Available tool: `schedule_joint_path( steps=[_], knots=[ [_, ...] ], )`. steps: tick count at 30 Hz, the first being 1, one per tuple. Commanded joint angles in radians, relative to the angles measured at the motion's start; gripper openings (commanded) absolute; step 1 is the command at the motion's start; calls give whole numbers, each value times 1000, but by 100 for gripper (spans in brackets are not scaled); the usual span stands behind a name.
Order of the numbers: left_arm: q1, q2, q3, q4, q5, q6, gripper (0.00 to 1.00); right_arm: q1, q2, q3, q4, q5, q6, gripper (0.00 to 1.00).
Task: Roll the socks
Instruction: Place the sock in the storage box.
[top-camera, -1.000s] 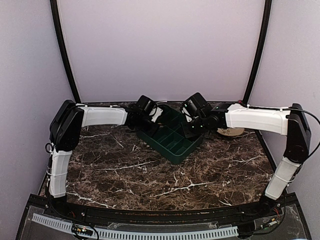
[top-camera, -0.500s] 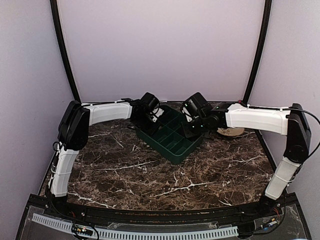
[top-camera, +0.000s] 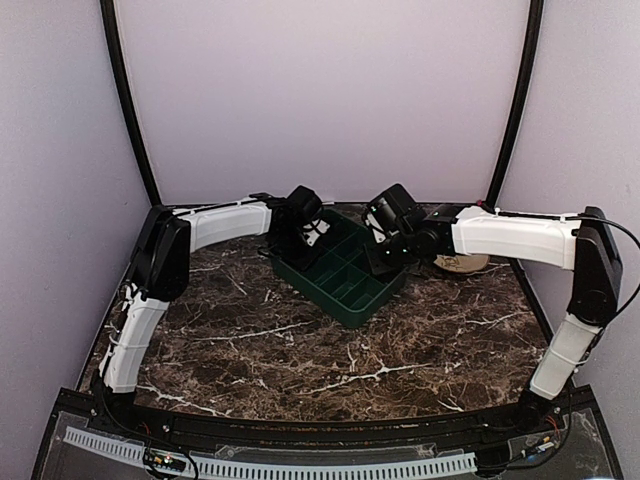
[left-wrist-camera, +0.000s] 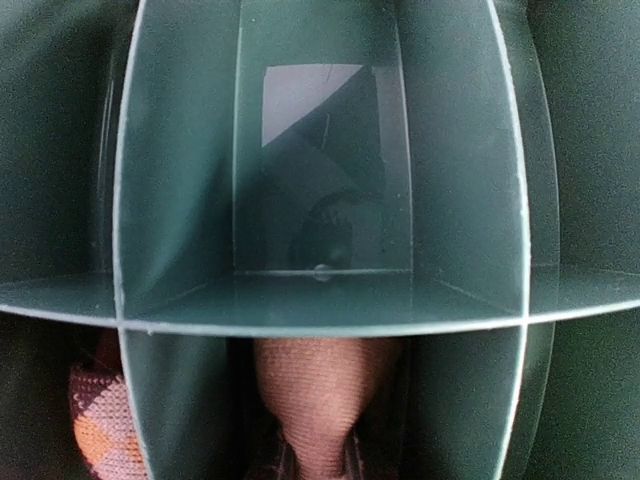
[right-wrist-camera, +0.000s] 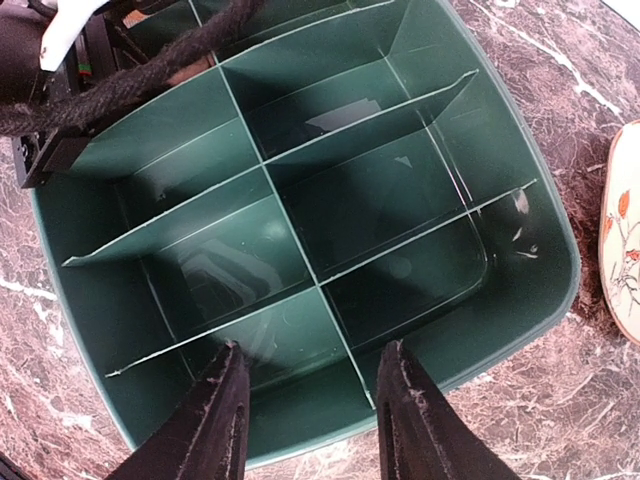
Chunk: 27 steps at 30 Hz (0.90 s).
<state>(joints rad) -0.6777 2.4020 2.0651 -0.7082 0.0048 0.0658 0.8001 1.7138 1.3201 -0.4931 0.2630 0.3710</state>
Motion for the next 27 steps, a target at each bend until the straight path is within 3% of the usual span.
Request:
schedule_joint_path(
  steps=[1,9,27],
  knots=[
    [2,27,19,-120,7,-2,24,-9,-8,16,24,-3,-12,40],
    [3,3,48,-129,9,1,36,-9,-14,21,19,-2,-13,41],
    [3,-133,81,-117,-6,-23,39,-9,-31,13,29,2,-9,41]
  ],
)
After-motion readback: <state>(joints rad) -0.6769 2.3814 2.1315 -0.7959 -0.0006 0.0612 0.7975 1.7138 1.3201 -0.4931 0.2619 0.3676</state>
